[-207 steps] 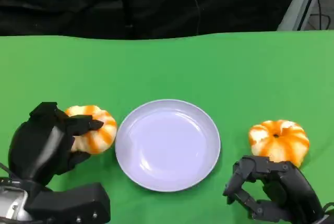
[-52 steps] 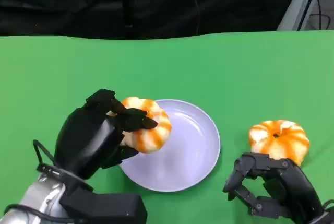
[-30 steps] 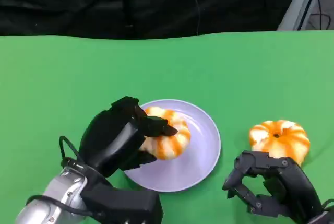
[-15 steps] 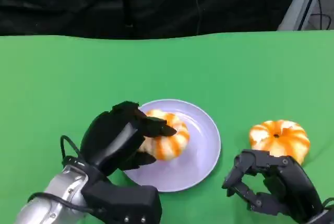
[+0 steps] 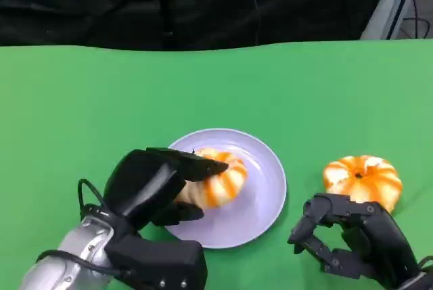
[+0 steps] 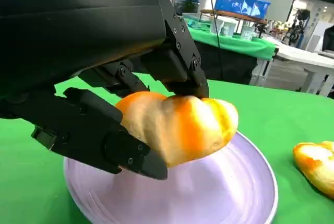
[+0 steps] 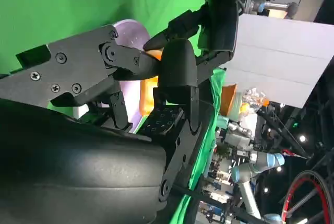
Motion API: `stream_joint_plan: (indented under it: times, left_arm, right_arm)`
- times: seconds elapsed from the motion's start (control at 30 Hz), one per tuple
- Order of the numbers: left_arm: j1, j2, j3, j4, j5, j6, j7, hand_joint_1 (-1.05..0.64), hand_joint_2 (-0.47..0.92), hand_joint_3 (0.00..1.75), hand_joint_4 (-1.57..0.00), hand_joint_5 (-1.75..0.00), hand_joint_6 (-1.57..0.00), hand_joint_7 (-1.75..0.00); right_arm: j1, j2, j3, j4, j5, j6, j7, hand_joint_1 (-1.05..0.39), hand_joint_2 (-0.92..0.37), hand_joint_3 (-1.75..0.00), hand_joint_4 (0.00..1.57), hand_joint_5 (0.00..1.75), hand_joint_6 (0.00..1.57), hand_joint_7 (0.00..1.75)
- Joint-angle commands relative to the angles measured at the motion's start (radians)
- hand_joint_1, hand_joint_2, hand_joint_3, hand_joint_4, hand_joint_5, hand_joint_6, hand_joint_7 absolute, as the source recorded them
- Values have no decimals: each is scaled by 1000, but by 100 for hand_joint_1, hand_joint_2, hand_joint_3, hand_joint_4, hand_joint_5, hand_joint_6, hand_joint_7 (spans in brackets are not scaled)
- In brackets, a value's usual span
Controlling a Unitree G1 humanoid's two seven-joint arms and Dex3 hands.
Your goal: Grasp the bread from the table and place it into the plate.
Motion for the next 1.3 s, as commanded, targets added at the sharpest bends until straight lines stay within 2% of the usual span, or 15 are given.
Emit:
stream_joint_plan:
  times: [0.03, 0.33, 0.47, 0.63, 1.2, 1.3]
  left_arm:
    - [-11, 4, 4, 4, -20, 0, -7, -57, 92, 22, -86, -1, -76, 0]
    - [-11, 4, 5, 4, -19, 0, -8, -59, 92, 23, -86, -1, -76, 0]
    - [-16, 11, 0, 0, -12, 20, -42, -74, 92, 46, -70, 0, -63, 0]
    - [-16, 11, 8, 3, -26, 12, -53, -74, 92, 55, -66, 0, -58, 0]
    - [-8, 12, 17, -24, -26, 41, -44, -75, 92, 66, -57, 0, -47, 0]
    - [-1, 11, 18, -50, -4, 80, -33, -84, 92, 77, -49, 0, -45, 0]
  right_arm:
    - [13, -6, -2, -25, 22, 25, 11, -16, -77, -60, 77, 146, 86, 105]
    - [16, -4, -5, -34, 22, 34, 15, -15, -79, -57, 76, 146, 87, 104]
    - [15, -4, -8, -33, 17, 17, 13, -14, -78, -59, 75, 148, 85, 107]
    - [16, -2, -8, -36, 7, 16, 3, -15, -78, -60, 76, 149, 84, 108]
    - [17, -5, -6, -41, 3, 24, 0, -16, -77, -61, 75, 150, 84, 110]
    - [17, -6, -7, -43, 0, 25, -3, -14, -77, -62, 75, 152, 84, 111]
